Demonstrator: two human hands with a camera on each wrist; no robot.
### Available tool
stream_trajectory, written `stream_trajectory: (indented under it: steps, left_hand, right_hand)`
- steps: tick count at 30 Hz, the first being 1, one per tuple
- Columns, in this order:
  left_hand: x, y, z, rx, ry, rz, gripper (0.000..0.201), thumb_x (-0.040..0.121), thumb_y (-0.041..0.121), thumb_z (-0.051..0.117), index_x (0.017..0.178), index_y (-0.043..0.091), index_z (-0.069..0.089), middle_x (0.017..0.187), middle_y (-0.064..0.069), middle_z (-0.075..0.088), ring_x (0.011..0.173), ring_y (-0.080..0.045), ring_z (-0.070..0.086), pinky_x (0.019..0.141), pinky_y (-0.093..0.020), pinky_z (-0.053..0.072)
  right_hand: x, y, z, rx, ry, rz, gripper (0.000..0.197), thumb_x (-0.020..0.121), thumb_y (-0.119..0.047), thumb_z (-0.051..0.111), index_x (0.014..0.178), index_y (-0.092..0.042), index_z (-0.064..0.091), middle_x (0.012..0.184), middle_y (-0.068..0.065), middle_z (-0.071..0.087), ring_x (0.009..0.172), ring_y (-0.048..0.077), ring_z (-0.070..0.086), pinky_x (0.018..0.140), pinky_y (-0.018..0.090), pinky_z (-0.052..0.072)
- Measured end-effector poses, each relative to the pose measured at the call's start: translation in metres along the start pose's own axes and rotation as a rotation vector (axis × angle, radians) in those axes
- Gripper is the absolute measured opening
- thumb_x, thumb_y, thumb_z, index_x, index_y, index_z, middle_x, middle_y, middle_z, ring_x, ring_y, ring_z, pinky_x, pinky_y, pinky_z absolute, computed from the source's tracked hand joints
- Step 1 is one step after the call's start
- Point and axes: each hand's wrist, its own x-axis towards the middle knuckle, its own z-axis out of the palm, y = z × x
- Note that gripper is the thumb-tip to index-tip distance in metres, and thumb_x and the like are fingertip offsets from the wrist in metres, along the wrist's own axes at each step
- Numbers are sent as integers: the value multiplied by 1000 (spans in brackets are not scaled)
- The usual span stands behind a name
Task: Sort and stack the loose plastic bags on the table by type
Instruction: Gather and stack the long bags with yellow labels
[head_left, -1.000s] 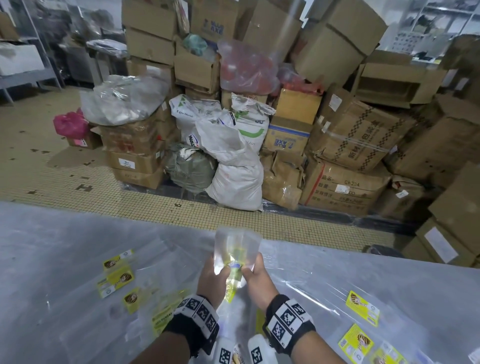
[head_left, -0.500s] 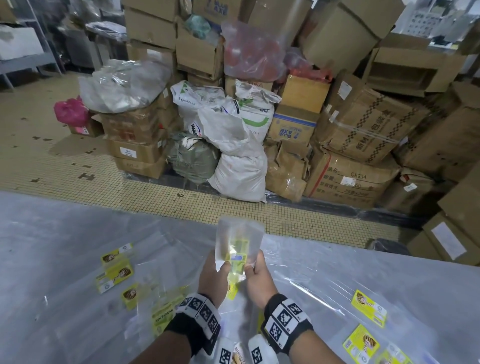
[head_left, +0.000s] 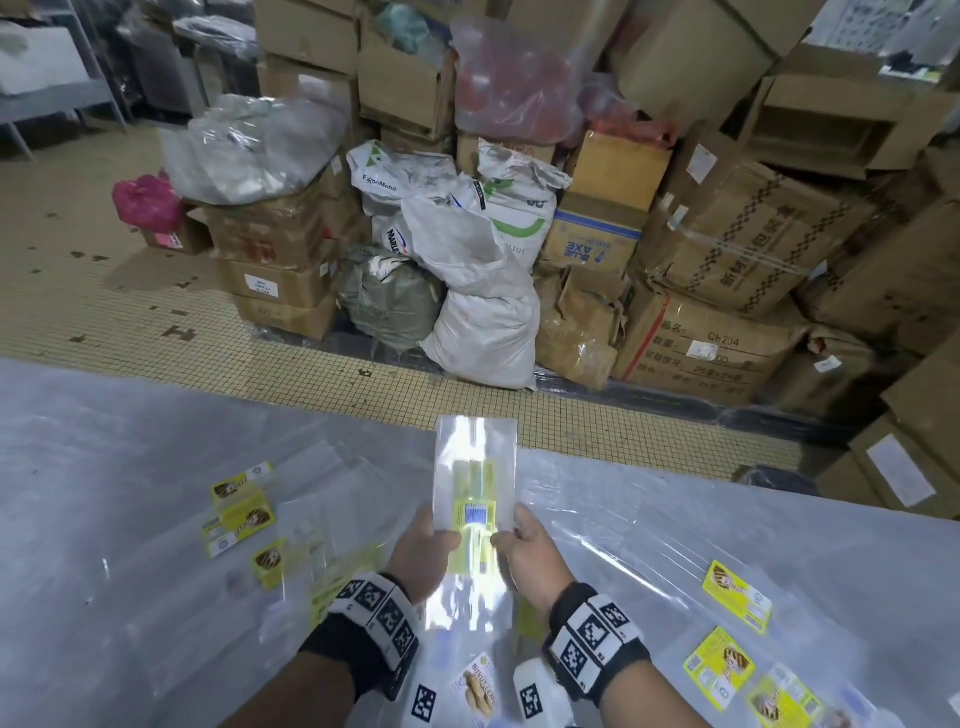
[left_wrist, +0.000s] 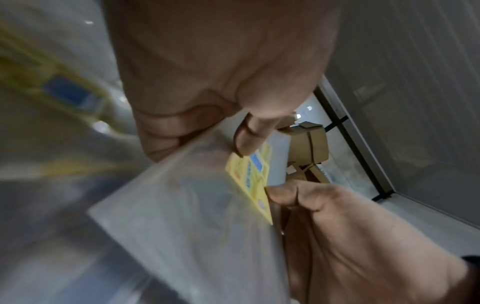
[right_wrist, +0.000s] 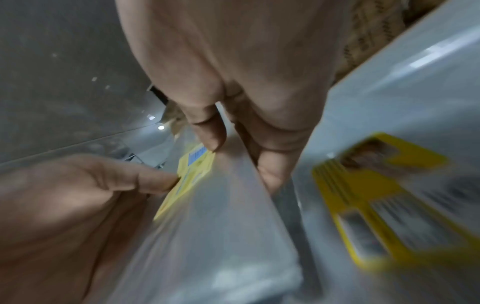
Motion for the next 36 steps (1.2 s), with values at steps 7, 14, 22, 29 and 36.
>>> stream_trajectory:
  steps: [7,14,22,29,36]
  left_hand:
    - [-43,-49,-1,134,-64,-52,7,73,21,54,68,18,57,64,4,60,59,-14,56,65,-43,54]
    - [-78,-70,-56,638,380,-332,49,75,26,59,118,43,44,131,1,34,123,-28,32,108,-43,27]
    - [-90,-79,-65,822,277,-369,69,79,33,56,140,46,24,143,-3,20,130,-30,24,108,-46,25]
    - [-99,-85,-73,938,205,-231,74,66,47,64,135,41,35,137,-1,25,134,-27,18,108,-43,24]
    - [-111,-86,-68,932,234,-215,41,71,58,56,103,35,46,112,7,40,113,-19,42,102,-42,25]
  right_hand:
    - [-42,39,10,184,-52,223,27,89,12,38,78,-7,54,33,-9,43,23,5,32,27,19,23]
    - [-54,79,15,105,51,311,26,85,11,41,73,-9,52,42,-4,35,33,11,26,37,19,15]
    - [-62,91,19,95,78,274,10,82,-1,49,87,-3,58,44,-2,32,39,14,20,38,16,15]
    - [-66,100,19,178,106,283,22,81,0,49,100,4,61,52,4,30,41,13,16,41,19,10]
    - [-65,105,19,153,108,263,33,90,6,43,104,-10,68,63,14,48,41,14,26,38,19,17]
